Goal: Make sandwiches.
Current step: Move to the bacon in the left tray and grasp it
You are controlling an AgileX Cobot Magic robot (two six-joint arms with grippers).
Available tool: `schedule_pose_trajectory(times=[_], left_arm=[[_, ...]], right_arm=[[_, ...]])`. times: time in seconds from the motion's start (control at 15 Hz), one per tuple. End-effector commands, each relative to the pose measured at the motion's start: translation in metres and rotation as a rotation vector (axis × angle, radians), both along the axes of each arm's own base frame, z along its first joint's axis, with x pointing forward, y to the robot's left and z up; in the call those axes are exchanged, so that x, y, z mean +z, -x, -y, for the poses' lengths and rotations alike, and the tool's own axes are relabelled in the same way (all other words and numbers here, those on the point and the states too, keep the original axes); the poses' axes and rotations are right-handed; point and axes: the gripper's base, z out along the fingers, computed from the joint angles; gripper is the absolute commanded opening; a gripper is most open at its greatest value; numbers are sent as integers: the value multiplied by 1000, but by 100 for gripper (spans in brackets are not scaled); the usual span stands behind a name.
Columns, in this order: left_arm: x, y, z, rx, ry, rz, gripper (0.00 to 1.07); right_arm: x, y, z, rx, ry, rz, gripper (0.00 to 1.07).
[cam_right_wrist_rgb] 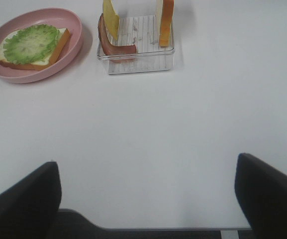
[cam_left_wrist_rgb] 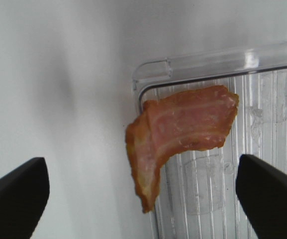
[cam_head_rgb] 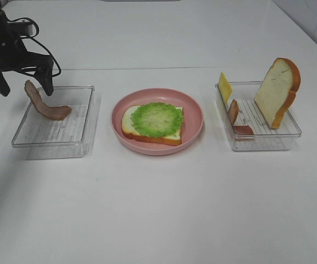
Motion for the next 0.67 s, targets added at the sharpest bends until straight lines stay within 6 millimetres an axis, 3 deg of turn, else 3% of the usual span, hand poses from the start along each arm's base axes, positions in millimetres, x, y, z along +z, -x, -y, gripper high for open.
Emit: schedule_pose_trajectory(times=[0.07, 0.47, 0.67], left_arm=[[0, 2, 1, -2, -2, -28, 86], [0, -1, 1, -15, -7, 4, 38], [0, -1, 1, -23, -8, 12, 0]], right_arm=[[-1, 3, -1, 3, -4, 31, 90], [-1, 3, -1, 3, -4, 31, 90], [-1, 3, -1, 3, -4, 31, 90]])
